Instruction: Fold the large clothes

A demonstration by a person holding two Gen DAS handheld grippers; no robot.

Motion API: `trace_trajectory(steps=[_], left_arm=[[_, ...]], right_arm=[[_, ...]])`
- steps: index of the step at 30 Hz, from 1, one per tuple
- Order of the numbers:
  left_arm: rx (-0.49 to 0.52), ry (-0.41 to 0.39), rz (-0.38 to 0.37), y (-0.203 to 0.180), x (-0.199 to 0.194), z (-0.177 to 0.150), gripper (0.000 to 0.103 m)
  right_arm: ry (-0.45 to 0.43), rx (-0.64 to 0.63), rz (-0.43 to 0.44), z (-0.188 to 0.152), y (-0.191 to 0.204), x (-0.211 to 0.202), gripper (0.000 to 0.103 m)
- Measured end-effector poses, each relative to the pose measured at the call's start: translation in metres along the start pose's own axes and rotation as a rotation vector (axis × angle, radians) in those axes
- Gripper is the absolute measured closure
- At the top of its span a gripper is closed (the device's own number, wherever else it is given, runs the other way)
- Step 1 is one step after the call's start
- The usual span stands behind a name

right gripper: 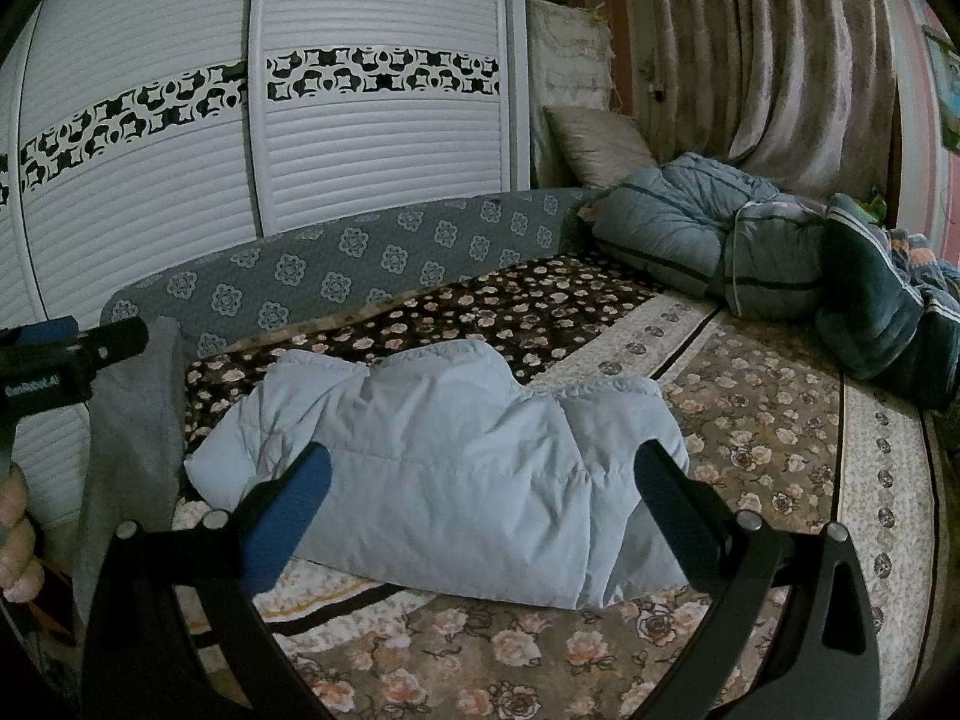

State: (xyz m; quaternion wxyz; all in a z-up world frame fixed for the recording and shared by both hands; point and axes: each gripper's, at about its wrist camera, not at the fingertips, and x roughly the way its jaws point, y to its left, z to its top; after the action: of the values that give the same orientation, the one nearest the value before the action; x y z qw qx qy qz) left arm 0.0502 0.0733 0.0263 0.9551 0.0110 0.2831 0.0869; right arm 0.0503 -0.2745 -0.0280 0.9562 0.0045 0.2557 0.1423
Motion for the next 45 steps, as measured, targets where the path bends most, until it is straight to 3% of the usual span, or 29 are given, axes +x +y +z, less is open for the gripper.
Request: trace_trajectory(steps=[15,25,45], left_arm=[[0.028,-0.025,0.003,-0.0081,-0.0074,0.0021,0.003],[0.011,0.022,-0.014,-0.0037,-0.0015,0.0046,0.003],[0.021,0.016,0.001,-0.0050,-0.0022,0.0032,0.003]], right_arm=[[-0.001,-0.004,0.000,-0.0002,-0.0024,-0.0008,0.002],[0.000,-0.005,-0.001,-0.0007,-0.0006,-0.0004,0.002],[0.000,-0.008,0.002,-0.0018,-0.0029,-0.0016,0.002]])
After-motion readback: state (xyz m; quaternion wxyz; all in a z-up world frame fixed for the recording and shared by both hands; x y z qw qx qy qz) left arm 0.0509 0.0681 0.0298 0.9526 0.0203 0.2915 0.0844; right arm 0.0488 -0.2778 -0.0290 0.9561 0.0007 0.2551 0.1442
